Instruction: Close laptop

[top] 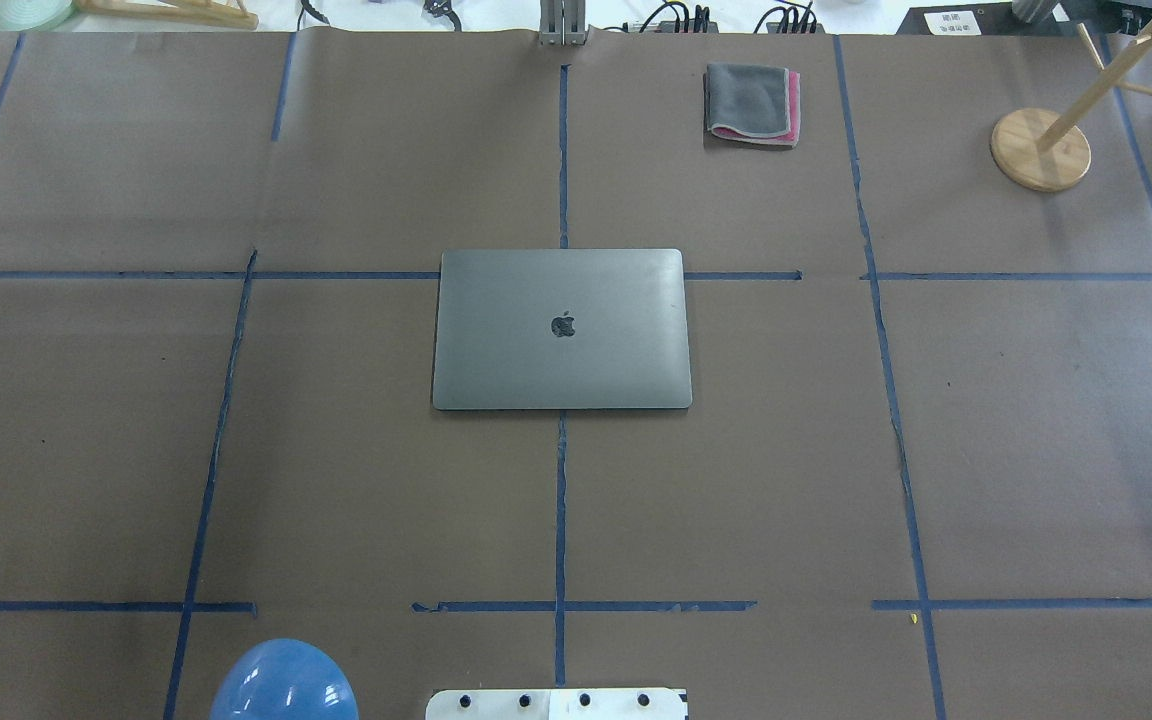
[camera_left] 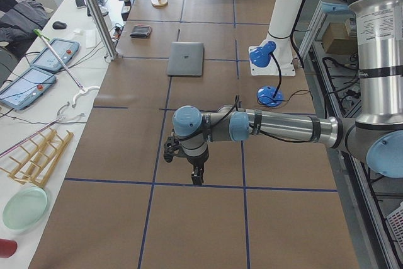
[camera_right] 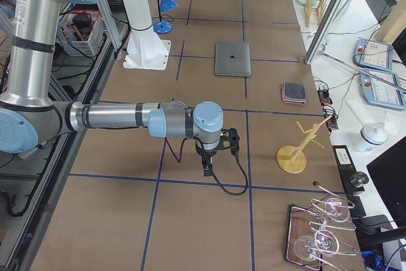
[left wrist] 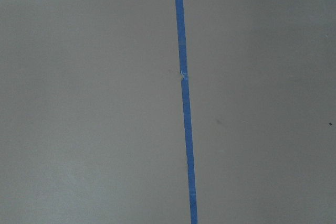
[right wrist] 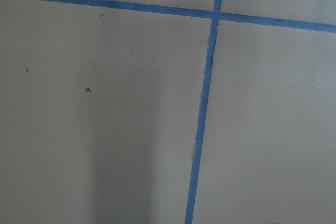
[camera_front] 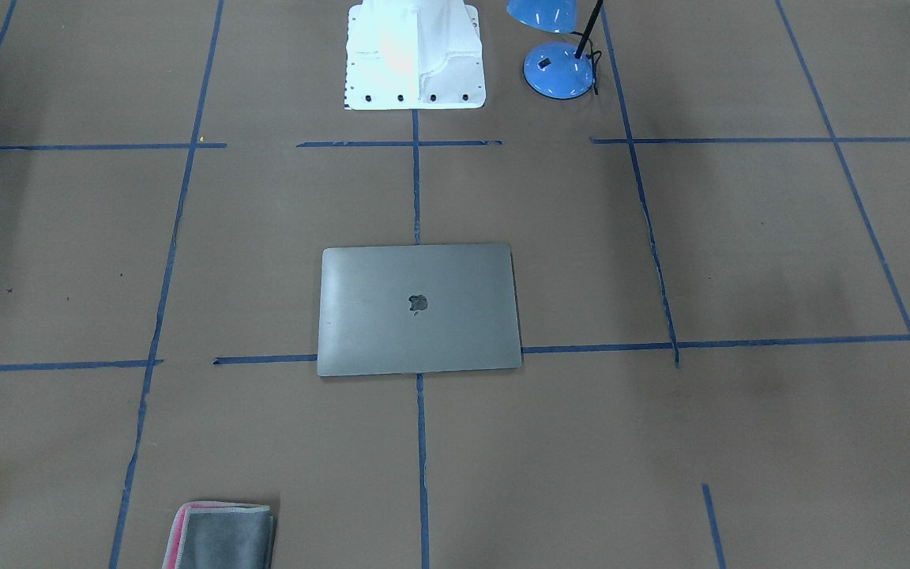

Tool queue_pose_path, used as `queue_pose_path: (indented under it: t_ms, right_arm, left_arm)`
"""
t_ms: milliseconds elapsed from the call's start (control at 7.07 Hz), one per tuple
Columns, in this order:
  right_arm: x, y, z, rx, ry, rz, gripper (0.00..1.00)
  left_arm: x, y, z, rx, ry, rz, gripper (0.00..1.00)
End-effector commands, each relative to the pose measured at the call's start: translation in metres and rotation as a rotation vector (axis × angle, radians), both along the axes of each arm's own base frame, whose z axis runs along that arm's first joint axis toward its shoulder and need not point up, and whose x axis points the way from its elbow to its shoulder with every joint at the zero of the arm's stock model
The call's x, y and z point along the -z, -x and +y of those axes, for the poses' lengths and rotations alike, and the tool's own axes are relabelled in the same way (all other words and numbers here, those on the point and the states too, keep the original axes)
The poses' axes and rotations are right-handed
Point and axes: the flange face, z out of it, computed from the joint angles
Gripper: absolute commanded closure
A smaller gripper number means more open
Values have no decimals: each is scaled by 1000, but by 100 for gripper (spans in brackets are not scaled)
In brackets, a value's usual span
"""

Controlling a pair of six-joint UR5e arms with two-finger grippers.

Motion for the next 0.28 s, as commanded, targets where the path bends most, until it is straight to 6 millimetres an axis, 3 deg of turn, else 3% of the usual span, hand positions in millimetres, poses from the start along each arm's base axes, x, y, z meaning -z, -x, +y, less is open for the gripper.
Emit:
queue_pose_path:
  t_ms: [0,142]
  right_arm:
    - [0,0,0,1,0,-1,1]
    - [0,0,0,1,0,0,1]
  left_arm:
    - [0,0,0,0,0,0,1]
    - [1,0,0,0,-3,0,1]
